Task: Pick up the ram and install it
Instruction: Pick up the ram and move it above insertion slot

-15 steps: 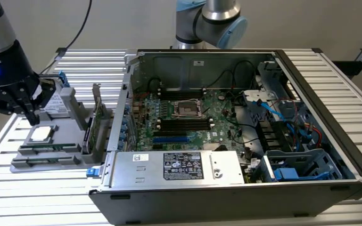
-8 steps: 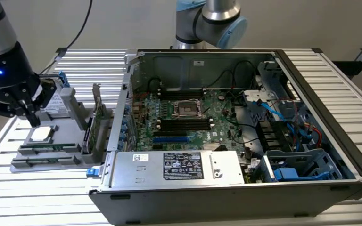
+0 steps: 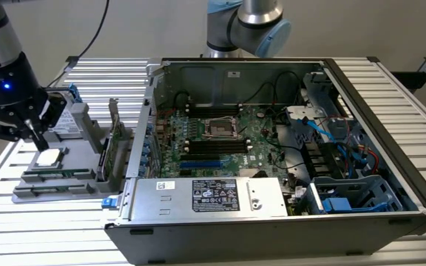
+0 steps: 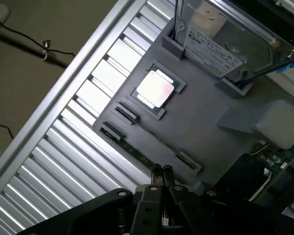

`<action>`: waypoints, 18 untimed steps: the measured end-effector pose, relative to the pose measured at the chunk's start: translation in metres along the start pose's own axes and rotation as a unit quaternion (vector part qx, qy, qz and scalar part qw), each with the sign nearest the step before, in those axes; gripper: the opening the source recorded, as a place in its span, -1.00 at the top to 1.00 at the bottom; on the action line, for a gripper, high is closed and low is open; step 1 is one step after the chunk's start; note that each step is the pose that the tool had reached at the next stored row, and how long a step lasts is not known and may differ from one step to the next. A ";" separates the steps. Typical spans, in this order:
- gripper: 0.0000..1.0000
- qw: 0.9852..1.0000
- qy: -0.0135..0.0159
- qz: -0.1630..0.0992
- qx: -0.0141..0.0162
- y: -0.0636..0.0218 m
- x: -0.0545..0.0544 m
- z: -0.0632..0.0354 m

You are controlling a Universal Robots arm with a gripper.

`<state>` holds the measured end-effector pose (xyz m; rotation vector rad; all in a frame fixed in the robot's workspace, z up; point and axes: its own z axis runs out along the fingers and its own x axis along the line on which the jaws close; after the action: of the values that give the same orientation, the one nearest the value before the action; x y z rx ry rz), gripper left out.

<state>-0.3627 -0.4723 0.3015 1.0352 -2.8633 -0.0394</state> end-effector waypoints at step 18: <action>0.80 0.987 0.001 -0.163 0.004 -0.0004 -0.001 0.0069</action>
<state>-0.3626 -0.4722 0.2946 1.4923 -2.6619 -0.0513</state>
